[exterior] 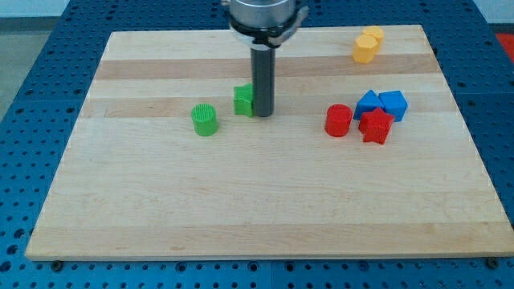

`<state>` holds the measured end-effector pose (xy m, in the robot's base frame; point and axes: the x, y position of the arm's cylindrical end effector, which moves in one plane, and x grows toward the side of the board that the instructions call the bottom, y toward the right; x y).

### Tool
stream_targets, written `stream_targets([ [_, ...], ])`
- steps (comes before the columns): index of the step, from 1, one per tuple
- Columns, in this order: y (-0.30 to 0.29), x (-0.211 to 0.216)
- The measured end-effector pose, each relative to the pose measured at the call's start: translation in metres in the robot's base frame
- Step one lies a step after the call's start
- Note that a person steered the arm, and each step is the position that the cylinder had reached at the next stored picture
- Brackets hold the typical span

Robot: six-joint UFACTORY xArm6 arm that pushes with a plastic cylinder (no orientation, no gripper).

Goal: Move the green star left to the yellow hexagon

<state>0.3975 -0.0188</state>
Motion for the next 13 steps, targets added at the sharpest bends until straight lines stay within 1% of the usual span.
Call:
stream_targets([
  [3,-0.091,0.0],
  [4,-0.09,-0.014],
  [6,-0.046,-0.045],
  [7,-0.046,-0.083],
  [8,-0.046,-0.106],
  [9,-0.031,-0.107],
  [10,-0.086,-0.087],
  [11,-0.119,-0.053],
  [12,-0.087,-0.041],
  [13,-0.032,-0.046],
])
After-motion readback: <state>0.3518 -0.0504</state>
